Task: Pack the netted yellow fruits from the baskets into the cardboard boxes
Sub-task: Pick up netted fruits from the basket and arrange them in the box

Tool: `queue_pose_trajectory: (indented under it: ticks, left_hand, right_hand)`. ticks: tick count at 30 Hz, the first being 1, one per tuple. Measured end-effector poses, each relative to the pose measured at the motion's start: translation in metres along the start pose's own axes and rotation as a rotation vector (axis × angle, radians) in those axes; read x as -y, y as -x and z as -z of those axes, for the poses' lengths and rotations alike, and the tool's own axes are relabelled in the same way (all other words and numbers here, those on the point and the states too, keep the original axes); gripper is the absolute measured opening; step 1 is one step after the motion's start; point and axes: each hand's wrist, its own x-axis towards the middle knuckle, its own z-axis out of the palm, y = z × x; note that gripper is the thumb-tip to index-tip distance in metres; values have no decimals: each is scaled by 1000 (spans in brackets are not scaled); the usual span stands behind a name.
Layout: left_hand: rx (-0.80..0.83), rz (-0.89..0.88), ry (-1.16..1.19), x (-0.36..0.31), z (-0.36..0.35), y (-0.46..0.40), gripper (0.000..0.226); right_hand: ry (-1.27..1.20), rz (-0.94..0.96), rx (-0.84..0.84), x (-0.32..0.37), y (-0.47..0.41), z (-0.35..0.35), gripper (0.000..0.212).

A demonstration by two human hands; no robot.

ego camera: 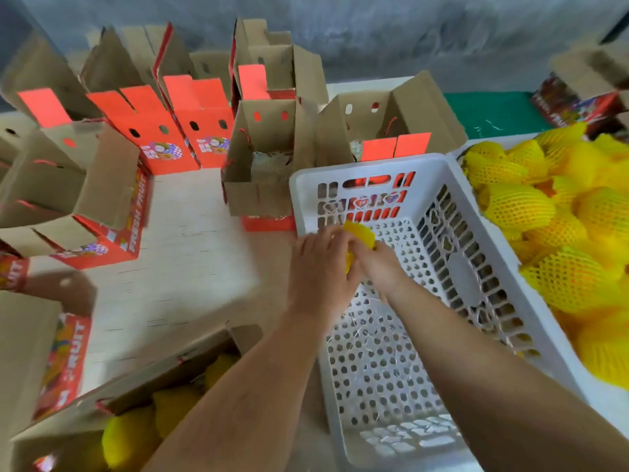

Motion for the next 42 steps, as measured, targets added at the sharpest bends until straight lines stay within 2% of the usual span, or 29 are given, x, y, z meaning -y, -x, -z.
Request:
queue_pose_trajectory:
  ticks: [2, 4, 6, 9, 11, 13, 15, 17, 20, 22, 24, 26, 28, 31, 34, 35, 37, 39, 41, 42]
  left_hand:
    - [-55, -13, 193, 0, 9, 17, 53]
    - [-75, -71, 544, 1, 24, 49, 66]
    - [-122, -54, 758, 12, 44, 92, 71]
    - [-257, 65, 811, 48, 77, 154, 75]
    - [-177, 107, 841, 84, 101, 194, 80]
    - [-73, 83, 790, 131, 123, 230, 69]
    - [-72, 93, 504, 185, 137, 262, 50]
    - [-48, 248, 231, 229, 141, 288, 39]
    - [-5, 474, 250, 257, 130, 318, 37]
    - [-49, 499, 358, 262, 122, 328, 37]
    - [-84, 548, 456, 263, 121, 328, 49]
    - [-106, 544, 444, 261, 122, 327, 58]
    - [-127, 498, 404, 260, 123, 328, 62]
    - [-83, 494, 392, 262, 127, 327, 63]
    - [-21, 476, 209, 257, 136, 326, 57]
    - [-25, 445, 119, 253, 140, 326, 50]
    - [-109, 315, 118, 239, 145, 321, 30]
    - [-173, 191, 319, 218, 149, 306, 17]
    - [-93, 142, 634, 187, 149, 277, 18]
    - [-54, 110, 717, 168, 150, 262, 19]
  right_hand:
    - [-230, 5, 75, 13, 47, 11, 59]
    - [-386, 58, 190, 22, 93, 9, 65]
    - [-494, 119, 254, 30, 140, -10, 59]
    - [-788, 65, 409, 34, 201, -64, 51]
    - [-780, 58, 427, 31, 233, -109, 40]
    - [-594, 133, 293, 22, 254, -153, 29]
    - [-339, 181, 148, 10, 270, -191, 31]
    - [-77, 241, 121, -4, 281, -219, 38]
    - [309, 325, 319, -17, 285, -248, 49]
    - [623, 332, 532, -16, 286, -267, 47]
    - [888, 311, 720, -11, 282, -286, 40]
    - [1123, 255, 854, -6, 277, -304, 43]
    - [1334, 224, 905, -3, 272, -316, 46]
    - [1502, 231, 826, -6, 270, -330, 41]
    - [1366, 246, 788, -11, 277, -330, 8]
    - [1270, 251, 776, -11, 281, -326, 17]
    - [826, 340, 685, -14, 293, -308, 14]
    - [389, 437, 432, -14, 308, -277, 15]
    - [205, 484, 226, -12, 317, -236, 23]
    - [169, 508, 146, -9, 320, -216, 26]
